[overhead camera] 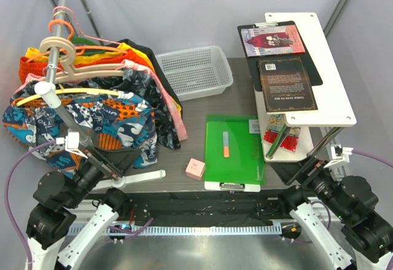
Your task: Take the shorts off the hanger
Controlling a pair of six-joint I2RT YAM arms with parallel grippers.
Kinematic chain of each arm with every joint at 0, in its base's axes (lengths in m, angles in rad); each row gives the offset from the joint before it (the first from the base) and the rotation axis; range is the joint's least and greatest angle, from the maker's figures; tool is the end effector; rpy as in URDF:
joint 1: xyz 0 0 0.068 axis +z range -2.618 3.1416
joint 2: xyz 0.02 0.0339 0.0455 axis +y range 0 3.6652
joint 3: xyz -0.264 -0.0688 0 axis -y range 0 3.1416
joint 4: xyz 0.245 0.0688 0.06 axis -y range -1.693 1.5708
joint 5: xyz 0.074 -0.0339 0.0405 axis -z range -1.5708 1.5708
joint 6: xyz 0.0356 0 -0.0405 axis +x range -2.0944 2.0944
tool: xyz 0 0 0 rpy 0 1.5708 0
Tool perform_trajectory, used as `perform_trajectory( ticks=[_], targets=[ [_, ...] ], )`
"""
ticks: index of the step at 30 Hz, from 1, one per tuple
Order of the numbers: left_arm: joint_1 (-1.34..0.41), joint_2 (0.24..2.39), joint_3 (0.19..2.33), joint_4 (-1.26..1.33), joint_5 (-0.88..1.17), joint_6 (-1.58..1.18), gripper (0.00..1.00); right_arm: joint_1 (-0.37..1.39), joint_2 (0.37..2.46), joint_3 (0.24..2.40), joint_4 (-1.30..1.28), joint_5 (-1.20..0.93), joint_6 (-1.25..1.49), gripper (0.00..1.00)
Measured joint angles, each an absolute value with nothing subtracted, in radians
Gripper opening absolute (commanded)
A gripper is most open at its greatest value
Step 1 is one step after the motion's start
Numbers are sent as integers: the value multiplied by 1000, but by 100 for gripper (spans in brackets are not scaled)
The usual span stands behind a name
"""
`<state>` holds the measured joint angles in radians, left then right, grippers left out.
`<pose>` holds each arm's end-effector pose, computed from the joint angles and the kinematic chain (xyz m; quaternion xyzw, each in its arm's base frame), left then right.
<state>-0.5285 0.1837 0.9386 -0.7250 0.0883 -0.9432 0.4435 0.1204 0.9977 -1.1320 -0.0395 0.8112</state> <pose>0.0046 -0.0063 0.3766 -0.1122 0.6874 -0.5040 0.5108 -0.0237 -0.0097 0.3444 0.1327 0.7799 0.3716 0.4859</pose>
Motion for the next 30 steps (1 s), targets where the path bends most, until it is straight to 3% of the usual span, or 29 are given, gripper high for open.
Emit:
perform_trajectory(
  ticks=[10,16,21,30],
  targets=[
    [-529,187,1005,-843,68,-915,100,431,187,1101,-1094,-214,590,100],
    [-529,187,1048,-908,53,-883,100,220,416,1307,-1011,-479,476,100],
    [-529,187,1048,-947,46,-873,100,166,469,1336,-925,-633,510,100],
    [-529,187,1047,-985,44,-844,100,337,632,1377,-854,-762,570,100]
  ],
)
